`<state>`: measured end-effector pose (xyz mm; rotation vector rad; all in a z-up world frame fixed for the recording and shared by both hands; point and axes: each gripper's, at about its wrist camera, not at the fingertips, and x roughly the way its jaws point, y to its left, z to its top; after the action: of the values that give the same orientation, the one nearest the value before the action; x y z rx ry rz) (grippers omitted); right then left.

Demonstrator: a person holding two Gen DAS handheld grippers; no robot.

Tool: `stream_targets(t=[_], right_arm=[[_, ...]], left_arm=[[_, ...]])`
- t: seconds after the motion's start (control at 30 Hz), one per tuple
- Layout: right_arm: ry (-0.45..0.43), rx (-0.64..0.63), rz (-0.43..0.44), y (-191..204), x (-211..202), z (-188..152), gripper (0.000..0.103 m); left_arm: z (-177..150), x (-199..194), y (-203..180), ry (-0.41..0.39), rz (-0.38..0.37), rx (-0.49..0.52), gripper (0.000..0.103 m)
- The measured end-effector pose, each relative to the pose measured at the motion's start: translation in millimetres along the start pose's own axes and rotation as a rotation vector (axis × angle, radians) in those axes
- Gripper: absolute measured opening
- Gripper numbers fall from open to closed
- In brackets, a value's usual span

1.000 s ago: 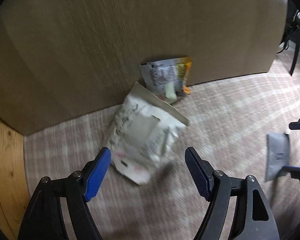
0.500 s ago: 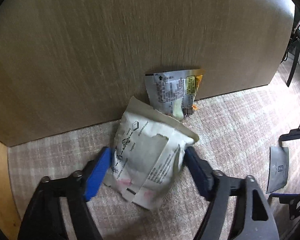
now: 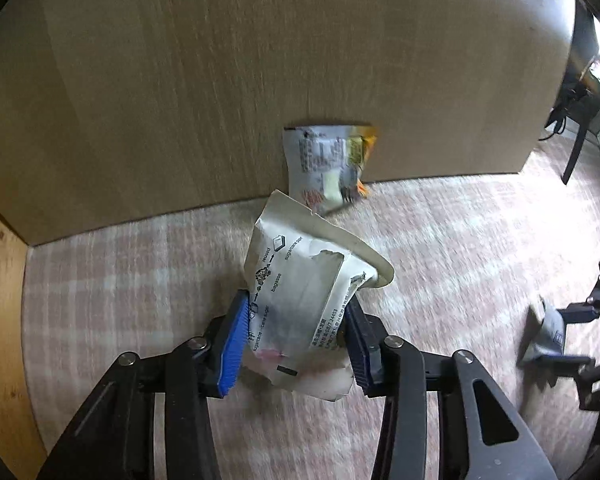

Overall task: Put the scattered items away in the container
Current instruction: 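Grasp the white wrapper with the left gripper while the right grasps the grey tea sachet, then carry the wrapper and tea sachet over the black box and release them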

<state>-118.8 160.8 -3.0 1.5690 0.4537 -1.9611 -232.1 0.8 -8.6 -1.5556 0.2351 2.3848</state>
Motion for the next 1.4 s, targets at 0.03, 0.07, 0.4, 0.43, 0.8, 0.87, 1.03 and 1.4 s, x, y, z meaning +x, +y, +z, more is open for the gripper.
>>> stream_targets(t=[0.03,0.07,0.4,0.43,0.8,0.87,1.03,1.4], right_arm=[[-0.002,0.014,0.002,-1,-2,-2,0.035],[-0.002,0.032,0.004,-3,-4,-5,0.035],[-0.118,0.244,0.013,-42,-72,-35,0.035],[-0.129,0.276,0.008,-48,-82,-45,0.035],[-0.189,0.559,-0.094,-137,-159,-167,0.035],[-0.200,0.602,-0.113,-155,-171,-186,0.035],[-0.231,0.721,-0.189,-190,-210,-253,0.036],[-0.219,0.936,-0.292,-227,-249,-381,0.036]], left_arm=[[-3,-4,0,-0.001,-0.015,-0.016,0.041],[-5,-9,-2,-0.005,-0.030,-0.025,0.041],[-13,-61,-70,-0.070,-0.047,0.055,0.041],[-13,-67,-86,-0.081,-0.058,0.080,0.041],[-4,-107,-244,-0.128,-0.257,0.315,0.041],[-4,-111,-277,-0.126,-0.310,0.357,0.041],[-22,-138,-364,-0.119,-0.420,0.488,0.041],[-98,-194,-474,-0.070,-0.576,0.740,0.041]])
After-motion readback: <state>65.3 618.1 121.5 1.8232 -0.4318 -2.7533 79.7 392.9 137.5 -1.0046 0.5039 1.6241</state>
